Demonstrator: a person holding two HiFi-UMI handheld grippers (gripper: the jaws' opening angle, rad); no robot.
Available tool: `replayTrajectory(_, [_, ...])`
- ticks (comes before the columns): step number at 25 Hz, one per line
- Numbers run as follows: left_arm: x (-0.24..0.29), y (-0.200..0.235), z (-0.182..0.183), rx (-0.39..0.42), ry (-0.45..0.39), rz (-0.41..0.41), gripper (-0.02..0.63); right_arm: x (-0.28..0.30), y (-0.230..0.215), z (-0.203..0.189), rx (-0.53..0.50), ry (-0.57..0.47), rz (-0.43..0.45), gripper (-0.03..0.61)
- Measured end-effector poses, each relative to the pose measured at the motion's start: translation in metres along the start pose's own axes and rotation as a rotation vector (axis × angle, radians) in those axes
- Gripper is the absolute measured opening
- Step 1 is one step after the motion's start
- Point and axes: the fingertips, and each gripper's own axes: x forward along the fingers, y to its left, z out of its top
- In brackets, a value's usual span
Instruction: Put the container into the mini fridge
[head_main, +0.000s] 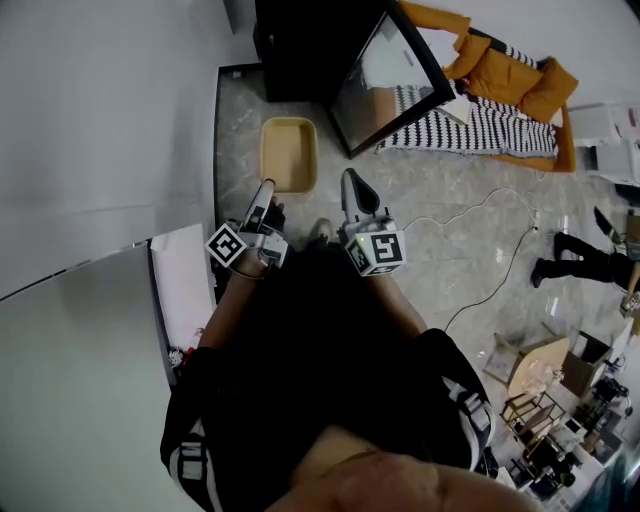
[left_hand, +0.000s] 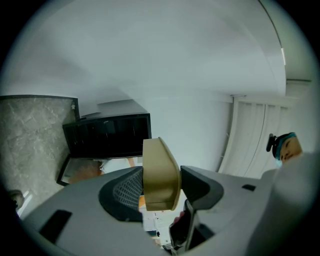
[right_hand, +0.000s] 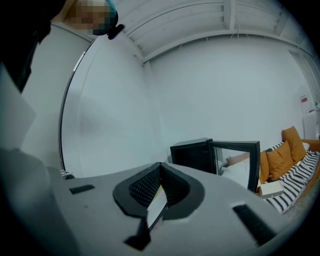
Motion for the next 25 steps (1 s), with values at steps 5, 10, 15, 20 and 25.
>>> replayTrajectory(5, [0.0, 0.002, 0.007, -0.004, -0.001, 0.012, 0.227, 0.008, -0.002, 0.006, -0.007, -0.01, -0.015, 0.0])
replayTrajectory(10, [-0.001, 0.008, 0.005, -0.012, 0.016, 0.015, 0.227, 0.011, -0.004, 0.004, 0.004, -0.02, -0.036, 0.0])
replayTrajectory(15, [0.005, 0.012, 0.009, -0.012, 0.044, 0.016, 0.227, 0.021, -0.004, 0.007, 0.008, -0.021, -0.058, 0.0])
replayTrajectory(20, [-0.001, 0.011, 0.009, -0.032, 0.047, 0.018, 0.227, 0.015, 0.003, 0.004, 0.014, -0.022, -0.062, 0.0])
replayTrajectory(25, [-0.001, 0.011, 0.011, -0.035, 0.043, 0.024, 0.227, 0.016, 0.005, 0.003, 0.015, -0.023, -0.058, 0.0])
